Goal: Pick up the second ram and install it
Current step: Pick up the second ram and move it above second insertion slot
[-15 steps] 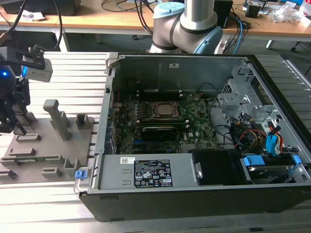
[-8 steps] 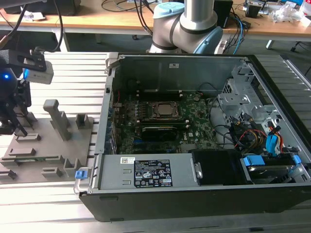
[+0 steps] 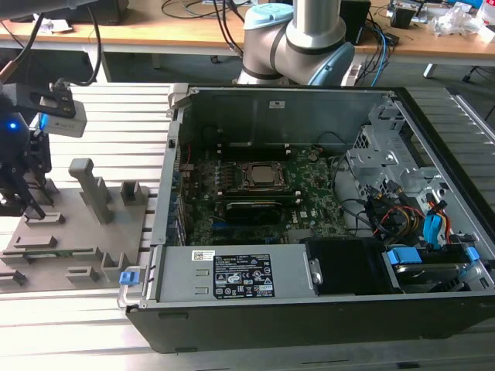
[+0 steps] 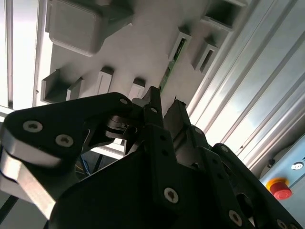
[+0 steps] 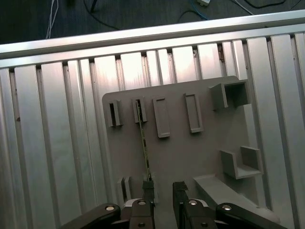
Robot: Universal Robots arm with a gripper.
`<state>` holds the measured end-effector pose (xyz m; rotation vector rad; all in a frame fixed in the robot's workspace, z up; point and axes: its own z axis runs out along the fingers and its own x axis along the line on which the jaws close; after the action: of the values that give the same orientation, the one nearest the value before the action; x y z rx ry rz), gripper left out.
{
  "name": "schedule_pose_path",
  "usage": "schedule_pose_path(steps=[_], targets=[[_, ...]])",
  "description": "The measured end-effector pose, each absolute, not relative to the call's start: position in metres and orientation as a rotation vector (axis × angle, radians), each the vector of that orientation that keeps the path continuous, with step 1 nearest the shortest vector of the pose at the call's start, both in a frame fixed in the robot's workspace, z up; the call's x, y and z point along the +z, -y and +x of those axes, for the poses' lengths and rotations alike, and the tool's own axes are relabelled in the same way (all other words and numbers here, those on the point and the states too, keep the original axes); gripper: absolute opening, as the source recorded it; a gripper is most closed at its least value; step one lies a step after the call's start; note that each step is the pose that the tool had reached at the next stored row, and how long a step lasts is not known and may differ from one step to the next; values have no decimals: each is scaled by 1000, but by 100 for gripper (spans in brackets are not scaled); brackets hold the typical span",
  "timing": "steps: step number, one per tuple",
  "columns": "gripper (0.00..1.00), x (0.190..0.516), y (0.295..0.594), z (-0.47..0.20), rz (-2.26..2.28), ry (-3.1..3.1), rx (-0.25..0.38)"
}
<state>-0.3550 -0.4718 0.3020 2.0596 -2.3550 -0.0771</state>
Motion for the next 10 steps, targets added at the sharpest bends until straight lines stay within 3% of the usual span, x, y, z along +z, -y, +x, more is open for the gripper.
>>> schedule_pose_path(steps=[10], targets=[[30,293,472,-355,2060,2355,-77]])
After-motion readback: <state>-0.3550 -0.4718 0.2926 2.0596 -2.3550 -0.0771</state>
